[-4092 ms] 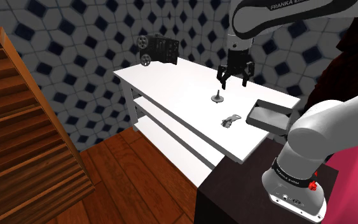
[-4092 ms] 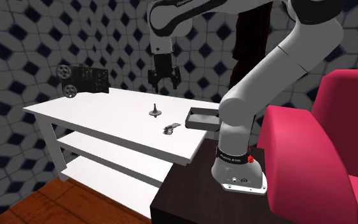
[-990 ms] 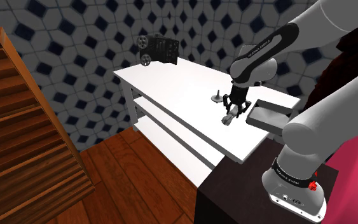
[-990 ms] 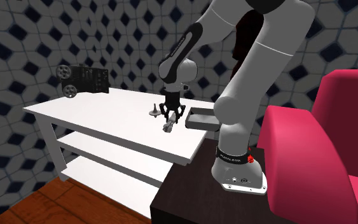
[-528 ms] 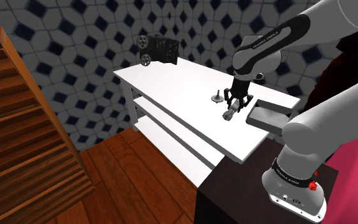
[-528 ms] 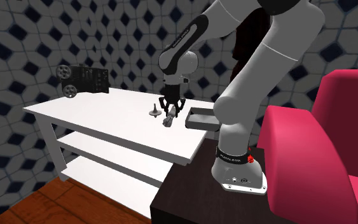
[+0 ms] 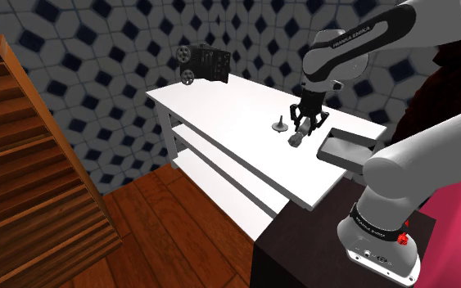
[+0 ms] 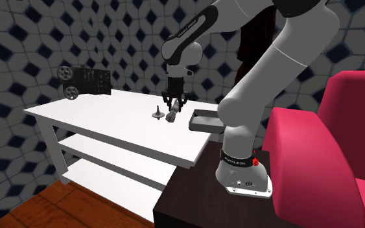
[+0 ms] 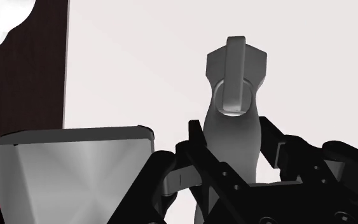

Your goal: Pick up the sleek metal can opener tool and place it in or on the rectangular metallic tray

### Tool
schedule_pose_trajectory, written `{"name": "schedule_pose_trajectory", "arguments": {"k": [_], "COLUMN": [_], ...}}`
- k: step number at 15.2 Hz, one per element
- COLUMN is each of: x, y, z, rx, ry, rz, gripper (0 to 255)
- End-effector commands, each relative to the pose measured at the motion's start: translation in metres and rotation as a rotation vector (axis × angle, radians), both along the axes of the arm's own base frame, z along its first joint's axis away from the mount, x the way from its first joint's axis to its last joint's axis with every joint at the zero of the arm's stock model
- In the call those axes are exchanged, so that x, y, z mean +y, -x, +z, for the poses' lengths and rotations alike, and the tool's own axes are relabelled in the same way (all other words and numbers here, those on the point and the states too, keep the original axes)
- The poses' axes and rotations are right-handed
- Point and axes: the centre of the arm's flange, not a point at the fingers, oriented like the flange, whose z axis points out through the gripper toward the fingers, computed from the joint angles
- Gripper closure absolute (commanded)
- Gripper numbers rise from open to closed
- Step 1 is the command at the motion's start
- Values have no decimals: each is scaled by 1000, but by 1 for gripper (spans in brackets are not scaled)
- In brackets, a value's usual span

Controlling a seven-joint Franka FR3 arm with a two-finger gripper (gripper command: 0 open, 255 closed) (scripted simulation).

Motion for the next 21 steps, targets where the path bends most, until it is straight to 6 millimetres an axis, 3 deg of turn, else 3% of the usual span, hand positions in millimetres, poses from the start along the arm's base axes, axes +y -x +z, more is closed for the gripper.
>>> {"name": "schedule_pose_trajectory", "arguments": {"k": [1, 15, 16, 21], "x": [0, -135, -153, -153], "y": [1, 127, 144, 144], "z": [6, 6, 6, -20], "rx": [1, 1, 1, 1], "ry": [0, 0, 0, 0], "rz": [0, 0, 0, 0], "gripper": [255, 255, 255, 255]}}
